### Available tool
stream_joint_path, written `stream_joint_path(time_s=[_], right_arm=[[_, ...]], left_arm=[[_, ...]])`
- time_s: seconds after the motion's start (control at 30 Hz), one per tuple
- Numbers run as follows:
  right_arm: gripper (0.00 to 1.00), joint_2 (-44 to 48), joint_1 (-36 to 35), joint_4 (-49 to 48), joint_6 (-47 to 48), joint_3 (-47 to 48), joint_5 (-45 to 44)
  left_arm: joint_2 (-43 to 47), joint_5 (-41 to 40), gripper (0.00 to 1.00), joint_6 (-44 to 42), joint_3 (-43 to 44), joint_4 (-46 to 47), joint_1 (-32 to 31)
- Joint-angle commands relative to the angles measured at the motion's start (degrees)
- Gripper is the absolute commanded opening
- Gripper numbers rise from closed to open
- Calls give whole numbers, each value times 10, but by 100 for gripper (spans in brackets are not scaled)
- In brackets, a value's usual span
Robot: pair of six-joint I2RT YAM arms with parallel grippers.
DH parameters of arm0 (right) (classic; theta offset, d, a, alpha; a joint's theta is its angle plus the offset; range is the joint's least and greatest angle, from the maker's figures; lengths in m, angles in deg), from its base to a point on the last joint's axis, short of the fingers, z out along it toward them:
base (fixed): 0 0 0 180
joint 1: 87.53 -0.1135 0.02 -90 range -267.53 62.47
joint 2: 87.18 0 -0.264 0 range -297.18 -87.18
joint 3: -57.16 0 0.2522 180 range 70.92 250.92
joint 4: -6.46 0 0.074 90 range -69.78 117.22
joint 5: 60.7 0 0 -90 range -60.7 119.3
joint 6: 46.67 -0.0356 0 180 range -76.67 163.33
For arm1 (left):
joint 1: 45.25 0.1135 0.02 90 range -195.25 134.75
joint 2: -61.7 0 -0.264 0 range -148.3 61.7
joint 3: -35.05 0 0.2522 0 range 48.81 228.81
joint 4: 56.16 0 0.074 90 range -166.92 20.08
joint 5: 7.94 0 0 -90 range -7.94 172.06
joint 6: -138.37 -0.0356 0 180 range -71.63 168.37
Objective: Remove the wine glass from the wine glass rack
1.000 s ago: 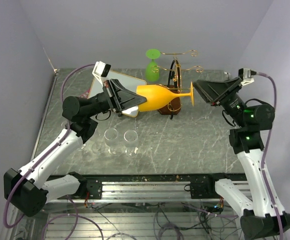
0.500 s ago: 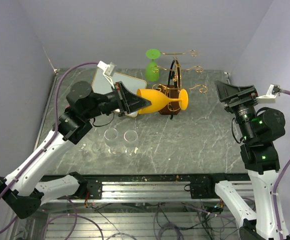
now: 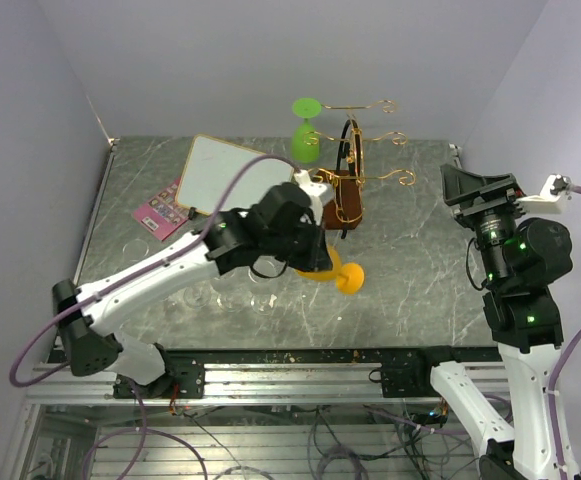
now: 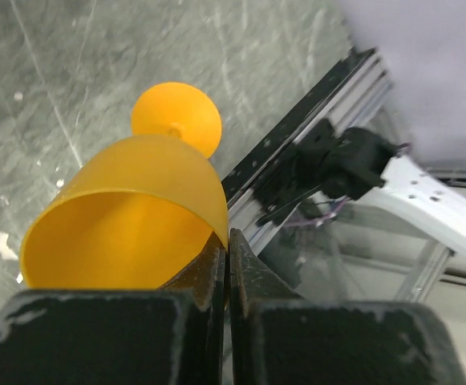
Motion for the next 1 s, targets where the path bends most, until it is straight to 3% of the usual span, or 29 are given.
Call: stream_joint_path(time_s=[0.0,0.3,0.97], right_arm=[[60,6,-1,10,24,15,-26],[60,12,-1,22,35,13,-44],[60,14,-1,28,34,8,-49]], left_arm=[[-54,-99,7,-34,72,-108,-47],[-161,-199,7,-38,156,-234,-107],[-182,-222,7,-35,128,-255,-107]])
